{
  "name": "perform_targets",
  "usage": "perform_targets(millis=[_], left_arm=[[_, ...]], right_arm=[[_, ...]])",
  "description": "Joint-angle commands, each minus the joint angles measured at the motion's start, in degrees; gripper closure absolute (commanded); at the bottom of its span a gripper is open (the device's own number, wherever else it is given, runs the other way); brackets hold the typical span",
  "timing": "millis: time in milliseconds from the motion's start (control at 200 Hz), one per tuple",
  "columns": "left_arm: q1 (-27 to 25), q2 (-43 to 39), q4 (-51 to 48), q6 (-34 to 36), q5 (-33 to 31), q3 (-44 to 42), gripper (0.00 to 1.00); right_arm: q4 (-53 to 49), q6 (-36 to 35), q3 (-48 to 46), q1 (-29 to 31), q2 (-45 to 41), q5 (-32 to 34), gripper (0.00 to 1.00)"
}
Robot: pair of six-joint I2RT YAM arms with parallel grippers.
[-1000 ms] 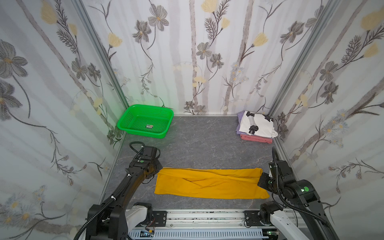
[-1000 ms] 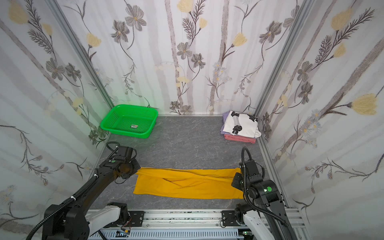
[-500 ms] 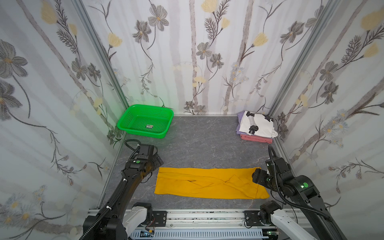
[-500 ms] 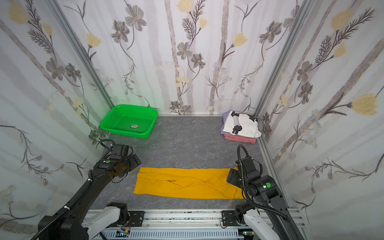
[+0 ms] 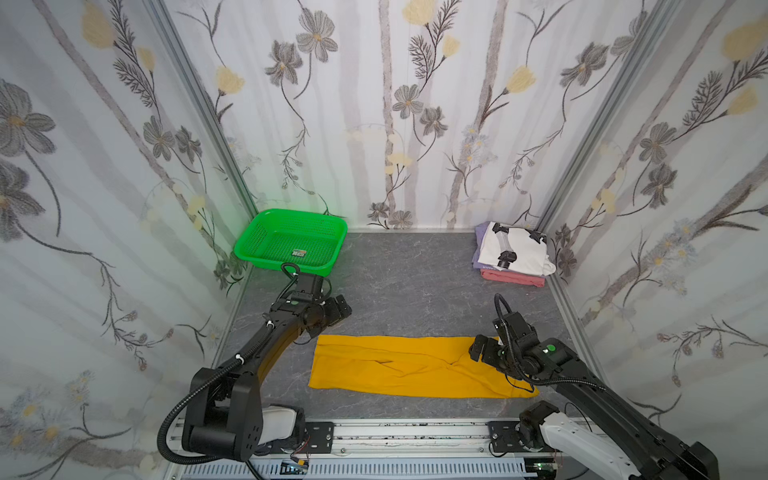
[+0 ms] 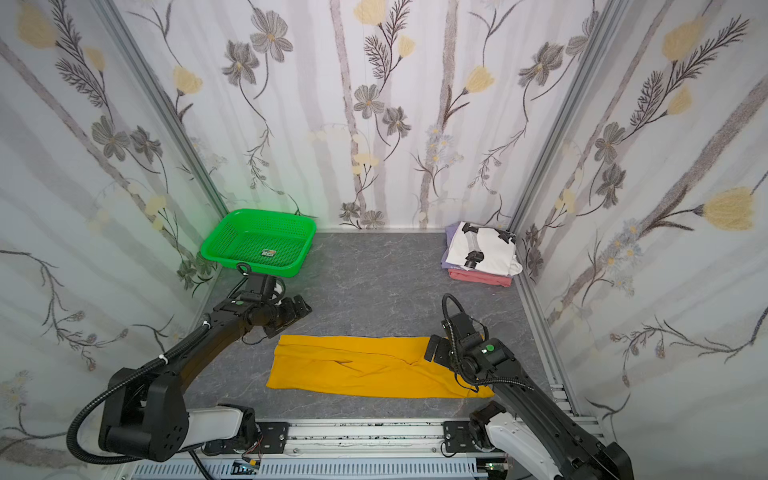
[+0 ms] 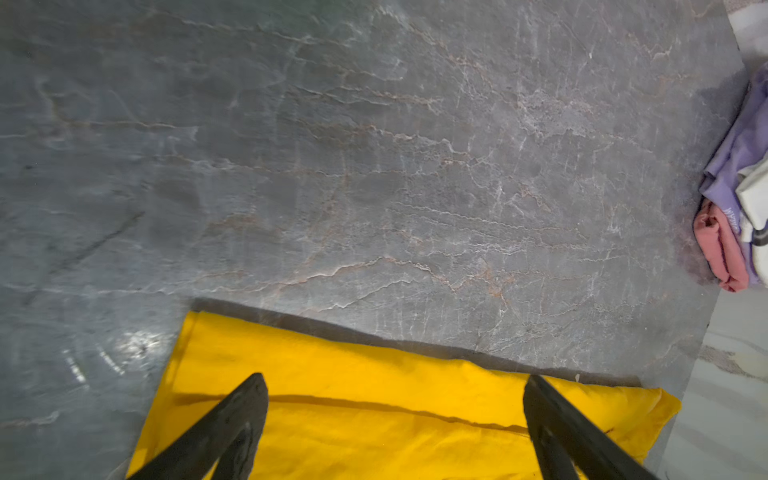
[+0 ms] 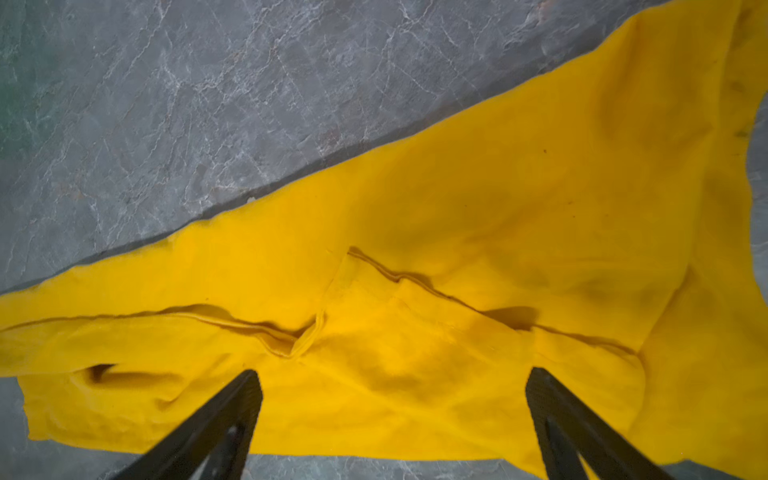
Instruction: Fold and stack the t-shirts
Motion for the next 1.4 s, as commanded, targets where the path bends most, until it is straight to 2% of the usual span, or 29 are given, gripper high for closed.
perform_targets(millis=[0, 145, 255, 350, 400, 490, 630, 714, 854, 904, 959, 1004, 1279, 1349, 1394], left_arm=[[-1.0, 2.9, 5.6, -0.7, 2.4, -1.1, 0.03], [-1.2, 5.3, 7.2, -3.4, -0.5, -5.0, 0.02], [-1.1, 4.9, 5.8, -5.5, -4.7, -7.7, 0.01], [-0.6, 2.1, 4.9, -7.2, -6.9, -9.6, 0.00], [0.1, 0.4, 4.3, -7.7, -7.7, -10.1, 0.00], [1.8, 0.3, 3.9, -7.8, -5.0, -10.1, 0.00], [2.9, 1.4, 3.7, -8.4, -3.8, -11.3, 0.00], [2.8, 0.2, 5.5, -10.7, -2.5, -13.1, 0.00], [0.8, -2.5, 5.3, -13.3, -3.0, -13.7, 0.00], [-0.7, -2.8, 5.7, -13.9, -2.9, -13.6, 0.00], [-2.5, -2.8, 5.6, -14.7, -2.6, -13.2, 0.00], [-4.1, -2.5, 5.9, -15.5, -1.9, -13.1, 0.00], [-17.5, -7.0, 6.9, -21.9, 0.8, -11.4, 0.00], [-19.8, -8.5, 8.6, -23.1, 1.6, -11.2, 0.00], [-20.1, -9.3, 6.0, -21.7, 0.7, -9.6, 0.00]], right_arm=[[11.2, 4.6, -1.5, 0.1, 3.7, 0.1, 0.00], [18.1, 5.0, -1.4, 0.0, 13.2, -0.9, 0.00], [22.2, 3.1, 2.3, -0.1, 22.4, -2.0, 0.00], [23.5, -0.8, 9.2, -0.4, 32.2, -2.9, 0.00], [23.1, -3.4, 15.8, -0.6, 38.6, -3.7, 0.00], [22.4, -8.0, 26.1, -0.9, 49.2, -6.4, 0.00], [17.3, -13.8, 49.3, -0.9, 67.3, -13.4, 0.00], [11.0, -16.5, 67.4, -0.6, 78.1, -16.9, 0.00], [-1.9, -19.0, 105.6, -0.6, 96.9, -22.3, 0.00], [-2.2, -17.7, 113.9, -0.9, 101.6, -26.4, 0.00], [2.4, -16.1, 114.1, -1.3, 102.4, -31.8, 0.00], [5.9, -15.8, 112.0, -1.4, 101.2, -33.6, 0.00], [7.1, -22.2, 104.4, -6.2, 89.8, -34.2, 0.00], [5.3, -24.8, 102.1, -7.3, 86.4, -33.0, 0.00], [3.1, -26.7, 100.6, -7.5, 84.2, -31.3, 0.00]])
